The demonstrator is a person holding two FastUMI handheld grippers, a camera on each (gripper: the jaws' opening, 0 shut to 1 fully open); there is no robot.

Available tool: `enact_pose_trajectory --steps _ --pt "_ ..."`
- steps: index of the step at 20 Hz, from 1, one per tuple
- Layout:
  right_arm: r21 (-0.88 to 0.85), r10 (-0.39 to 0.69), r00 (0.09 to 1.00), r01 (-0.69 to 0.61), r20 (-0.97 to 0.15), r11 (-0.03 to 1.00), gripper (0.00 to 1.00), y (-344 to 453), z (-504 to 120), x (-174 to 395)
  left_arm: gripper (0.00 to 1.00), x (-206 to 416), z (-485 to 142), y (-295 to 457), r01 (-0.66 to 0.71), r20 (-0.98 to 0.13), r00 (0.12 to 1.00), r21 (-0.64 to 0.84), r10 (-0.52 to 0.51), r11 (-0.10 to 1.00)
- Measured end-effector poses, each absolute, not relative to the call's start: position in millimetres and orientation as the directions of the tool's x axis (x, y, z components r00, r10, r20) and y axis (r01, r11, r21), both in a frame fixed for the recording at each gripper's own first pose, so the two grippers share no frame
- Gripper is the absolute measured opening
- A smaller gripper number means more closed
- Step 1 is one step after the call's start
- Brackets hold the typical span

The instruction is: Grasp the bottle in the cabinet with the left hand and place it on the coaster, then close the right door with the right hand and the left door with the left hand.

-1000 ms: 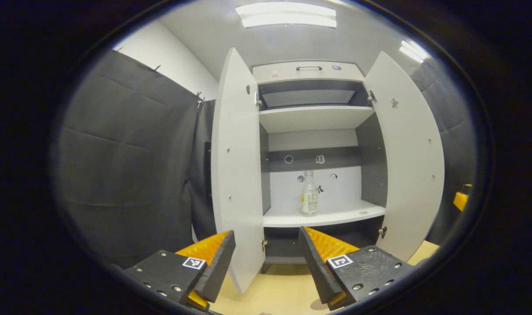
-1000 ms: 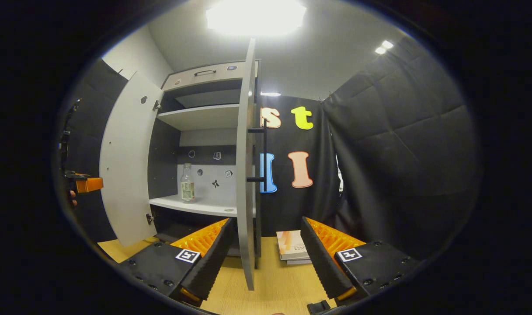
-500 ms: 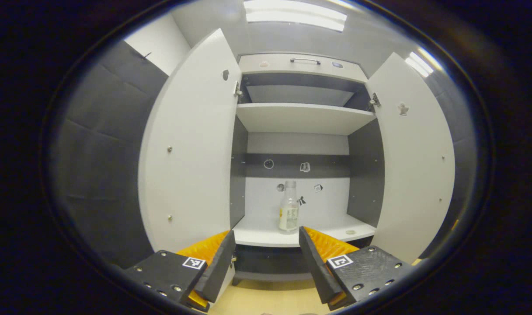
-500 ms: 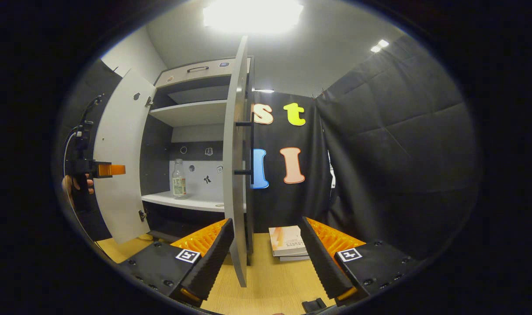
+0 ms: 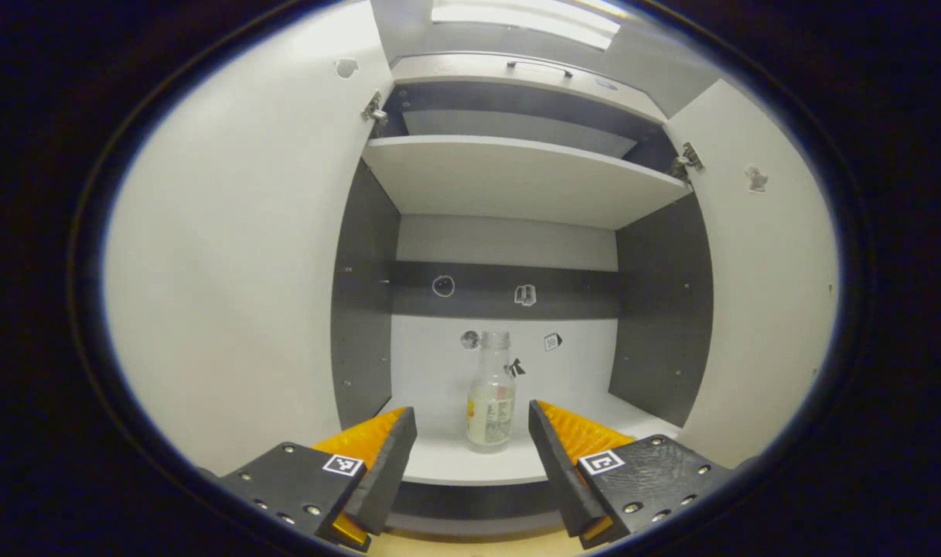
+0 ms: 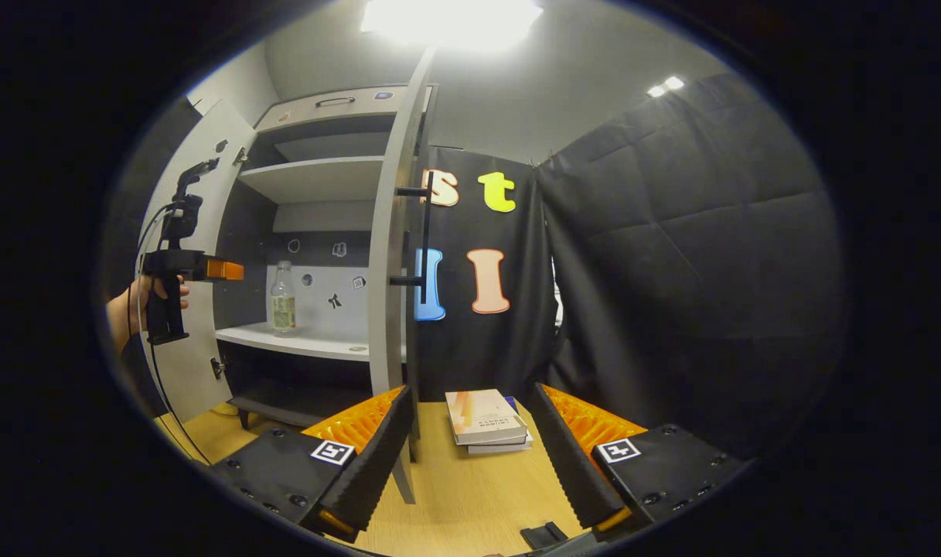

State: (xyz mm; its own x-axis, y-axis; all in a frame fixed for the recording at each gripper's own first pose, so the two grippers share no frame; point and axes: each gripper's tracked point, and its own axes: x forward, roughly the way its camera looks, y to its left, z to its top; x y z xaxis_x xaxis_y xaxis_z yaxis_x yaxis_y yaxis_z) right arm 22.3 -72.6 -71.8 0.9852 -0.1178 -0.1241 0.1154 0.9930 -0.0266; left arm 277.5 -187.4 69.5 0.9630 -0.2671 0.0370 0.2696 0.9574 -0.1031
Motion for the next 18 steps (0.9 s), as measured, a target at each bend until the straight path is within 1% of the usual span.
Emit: enact_pose_trajectory --steps 1,4,5,7,9,12,13,14,15,16,18 --pt "-0.032 -0.132 0.982 0.129 -0.132 0.991 0.98 -73.0 -74.3 22.9 0.87 291.2 69.7 -193.1 0.283 0.030 0.959 -0.097 -0.282 0.954" --pt "-0.045 -0.169 0.974 0.164 -0.148 0.985 0.98 -76.4 -81.3 22.6 0.87 327.7 72.5 -206.6 0.307 0.022 0.952 -0.091 -0.306 0.947" --pt "-0.049 -0.179 0.972 0.174 -0.152 0.984 0.98 -76.4 -83.3 23.2 0.85 340.4 75.0 -210.6 0.315 0.023 0.949 -0.091 -0.314 0.945" --pt "-0.057 -0.196 0.967 0.189 -0.165 0.980 0.98 -74.9 -89.1 25.1 0.87 365.0 76.2 -218.6 0.321 0.021 0.947 -0.088 -0.321 0.943" --pt "-0.066 -0.209 0.961 0.201 -0.178 0.977 0.98 -74.4 -94.3 28.0 0.85 388.2 72.2 -228.2 0.331 0.010 0.944 -0.092 -0.331 0.939" --pt "-0.060 -0.221 0.956 0.213 -0.195 0.975 0.98 -68.3 -101.2 33.1 0.87 412.8 66.4 -238.2 0.343 -0.011 0.938 -0.090 -0.345 0.935" --pt "-0.059 -0.220 0.955 0.212 -0.199 0.975 0.98 -66.3 -103.1 35.1 0.85 420.5 66.0 -240.4 0.346 -0.015 0.937 -0.087 -0.348 0.934" --pt "-0.063 -0.219 0.954 0.211 -0.205 0.976 0.98 -64.8 -106.4 36.1 0.87 426.9 63.5 -244.0 0.351 -0.016 0.935 -0.083 -0.354 0.933" --pt "-0.070 -0.221 0.952 0.211 -0.211 0.975 0.98 -64.1 -108.0 37.4 0.85 433.9 62.7 -246.7 0.352 -0.017 0.935 -0.081 -0.355 0.932" --pt "-0.074 -0.221 0.951 0.210 -0.216 0.975 0.98 -63.6 -110.2 38.7 0.82 433.7 67.4 -249.8 0.363 -0.011 0.931 -0.082 -0.365 0.928" --pt "-0.073 -0.215 0.950 0.204 -0.225 0.976 0.98 -61.9 -113.3 39.3 0.46 438.5 67.0 -250.3 0.358 0.000 0.933 -0.085 -0.360 0.930"
